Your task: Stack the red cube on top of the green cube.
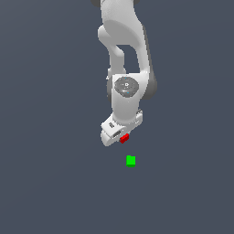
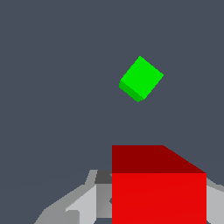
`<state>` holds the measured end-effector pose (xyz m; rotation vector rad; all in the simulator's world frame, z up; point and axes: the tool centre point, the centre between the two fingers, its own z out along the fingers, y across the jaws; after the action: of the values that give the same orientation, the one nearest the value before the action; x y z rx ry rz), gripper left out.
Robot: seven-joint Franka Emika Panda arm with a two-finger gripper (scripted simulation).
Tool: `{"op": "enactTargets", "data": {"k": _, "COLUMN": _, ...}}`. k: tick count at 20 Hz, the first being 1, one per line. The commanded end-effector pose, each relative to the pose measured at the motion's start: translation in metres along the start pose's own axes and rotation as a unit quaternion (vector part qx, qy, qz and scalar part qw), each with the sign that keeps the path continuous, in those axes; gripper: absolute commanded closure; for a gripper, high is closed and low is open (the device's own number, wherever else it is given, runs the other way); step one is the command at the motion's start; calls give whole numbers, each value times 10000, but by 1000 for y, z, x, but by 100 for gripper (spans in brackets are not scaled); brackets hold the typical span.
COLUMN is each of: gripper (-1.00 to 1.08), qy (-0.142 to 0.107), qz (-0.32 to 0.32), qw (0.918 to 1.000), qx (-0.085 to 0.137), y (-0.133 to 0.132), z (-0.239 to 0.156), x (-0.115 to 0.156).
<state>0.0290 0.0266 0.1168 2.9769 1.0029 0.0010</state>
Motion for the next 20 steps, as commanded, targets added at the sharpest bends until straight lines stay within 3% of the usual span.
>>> {"op": "enactTargets", "data": {"k": 1, "gripper": 108, "qy": 1, "qz": -1, "qw": 10000, "qx": -1, "y": 1, "z": 2, "x": 4}}
{"op": "enactTargets", "data": {"k": 20, "gripper": 108, "qy": -2, "qz": 0, "qw": 10000, "qx": -1, "y": 15, "z": 45, "x": 73}}
